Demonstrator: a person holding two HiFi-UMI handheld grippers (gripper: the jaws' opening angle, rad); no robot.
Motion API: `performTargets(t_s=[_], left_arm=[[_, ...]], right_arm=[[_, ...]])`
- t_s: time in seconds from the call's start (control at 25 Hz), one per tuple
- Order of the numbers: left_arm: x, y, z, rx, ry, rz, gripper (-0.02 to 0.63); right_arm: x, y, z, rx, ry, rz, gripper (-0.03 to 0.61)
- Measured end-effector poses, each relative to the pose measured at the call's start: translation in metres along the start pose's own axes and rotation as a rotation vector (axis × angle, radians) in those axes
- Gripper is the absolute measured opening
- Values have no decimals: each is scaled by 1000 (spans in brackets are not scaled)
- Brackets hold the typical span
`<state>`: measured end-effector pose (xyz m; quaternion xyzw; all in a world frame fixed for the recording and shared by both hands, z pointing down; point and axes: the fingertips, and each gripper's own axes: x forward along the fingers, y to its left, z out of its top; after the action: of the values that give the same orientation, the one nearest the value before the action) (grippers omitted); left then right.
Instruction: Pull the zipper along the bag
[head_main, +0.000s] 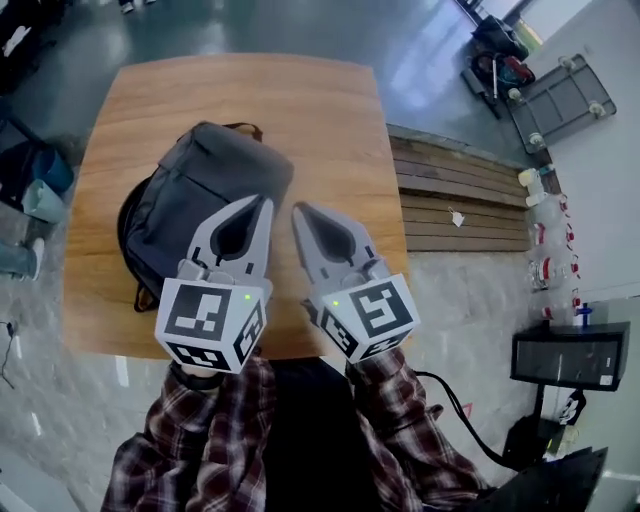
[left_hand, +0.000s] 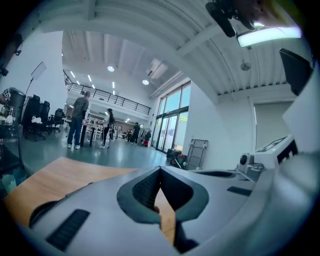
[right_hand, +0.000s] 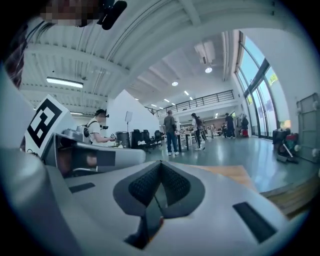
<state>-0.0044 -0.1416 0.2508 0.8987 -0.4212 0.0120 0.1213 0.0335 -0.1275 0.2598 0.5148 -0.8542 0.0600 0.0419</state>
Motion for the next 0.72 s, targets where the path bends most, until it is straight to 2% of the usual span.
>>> performTargets(t_s=[0.12,0.24,0.36,0.72], left_arm=[[-7,-14,23,38,-59,-18,8],[-11,-29,31,74,-90,-31,8],[-12,-35,32,105,-95,-32,8],[-25,-37,28,115,-95,-18,8]], right_arm=[[-12,5,18,8,-38,-22,9],[-21,8,22,7,-46,-24,9],[-24,9,23,4,-54,-38,9],[-37,16,30,-28,-74,-42,8]])
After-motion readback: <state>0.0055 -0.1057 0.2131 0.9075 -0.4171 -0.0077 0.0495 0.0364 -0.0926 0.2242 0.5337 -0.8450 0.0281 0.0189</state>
